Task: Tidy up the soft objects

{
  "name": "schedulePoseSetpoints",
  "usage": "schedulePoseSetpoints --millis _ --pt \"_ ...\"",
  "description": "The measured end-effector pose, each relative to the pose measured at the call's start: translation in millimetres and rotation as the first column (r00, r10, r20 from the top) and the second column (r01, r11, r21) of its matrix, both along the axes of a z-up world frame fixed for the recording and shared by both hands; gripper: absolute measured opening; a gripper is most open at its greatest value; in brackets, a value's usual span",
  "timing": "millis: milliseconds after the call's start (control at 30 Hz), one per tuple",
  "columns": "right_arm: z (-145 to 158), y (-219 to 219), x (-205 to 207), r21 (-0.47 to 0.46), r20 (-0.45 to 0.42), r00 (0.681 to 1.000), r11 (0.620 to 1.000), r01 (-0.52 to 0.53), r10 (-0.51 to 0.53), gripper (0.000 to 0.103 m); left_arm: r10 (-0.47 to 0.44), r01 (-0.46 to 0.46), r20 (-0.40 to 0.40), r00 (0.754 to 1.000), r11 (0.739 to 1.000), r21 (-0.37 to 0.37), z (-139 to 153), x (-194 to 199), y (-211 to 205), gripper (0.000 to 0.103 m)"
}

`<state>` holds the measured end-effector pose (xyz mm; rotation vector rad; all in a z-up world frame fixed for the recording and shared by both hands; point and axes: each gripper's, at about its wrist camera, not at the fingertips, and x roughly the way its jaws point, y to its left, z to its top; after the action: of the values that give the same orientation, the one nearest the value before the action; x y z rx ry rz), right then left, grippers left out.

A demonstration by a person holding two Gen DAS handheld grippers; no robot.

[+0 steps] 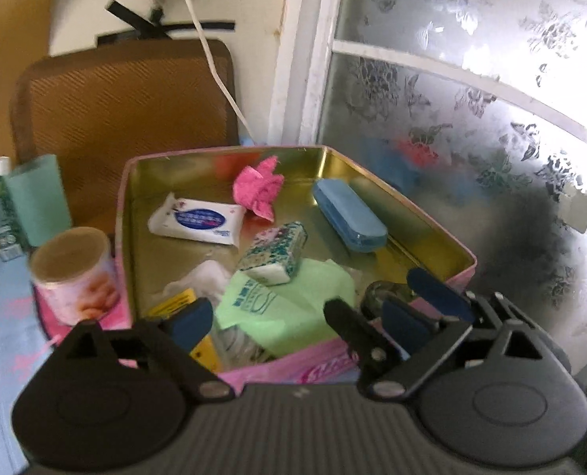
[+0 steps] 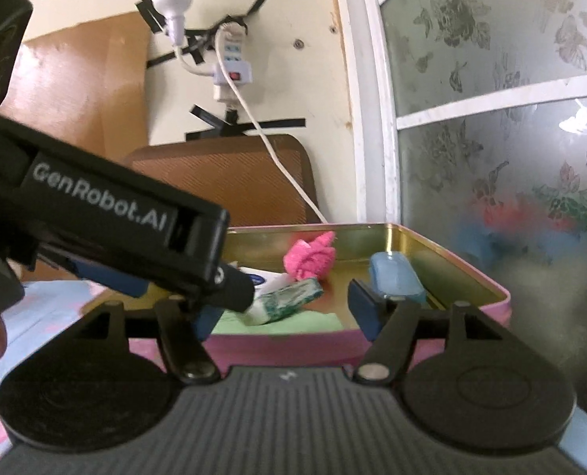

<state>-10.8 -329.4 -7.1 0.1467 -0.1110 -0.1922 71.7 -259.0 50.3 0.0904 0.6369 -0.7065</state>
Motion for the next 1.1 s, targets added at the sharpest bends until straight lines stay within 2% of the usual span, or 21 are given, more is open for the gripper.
schedulePoseSetpoints --millis 67,167,300,400,533,800,1100 --pt "-2 9 -8 -0.012 -0.001 1.0 1.0 -0.005 0.005 0.076 0.012 -0.012 0.005 1.0 0.999 -0.034 6 -9 15 0.096" --pt "-5 23 -21 -0.044 -0.003 1.0 0.999 -0.016 0.016 0.076 0.071 -0.07 0.032 0.997 0.996 -0.054 14 -19 37 0.102" --pt "-4 35 -35 -0.057 -0.005 1.0 0.998 -0.021 0.021 0.077 0.186 -0.185 0.083 0.979 0.983 -0.014 17 -32 64 0.103" --pt "-3 36 -43 0.004 -0.022 0.999 0.999 -0.05 0.05 0.078 0.249 -0.249 0.064 0.967 0.969 -0.006 10 -40 86 0.103" --pt "-4 37 -54 0.114 -0.041 0.995 0.99 -0.087 0.092 0.087 0.303 -0.305 0.046 0.952 0.952 0.034 -3 -52 104 0.103" --pt "-10 49 -69 0.25 -0.079 0.984 0.959 -0.137 0.161 0.089 0.322 -0.328 0.066 0.944 0.938 0.113 -23 -79 120 0.103" --pt "-10 75 -78 0.208 -0.101 0.978 0.966 -0.157 0.18 0.09 0.36 -0.368 0.08 0.93 0.914 0.169 -38 -88 127 0.103"
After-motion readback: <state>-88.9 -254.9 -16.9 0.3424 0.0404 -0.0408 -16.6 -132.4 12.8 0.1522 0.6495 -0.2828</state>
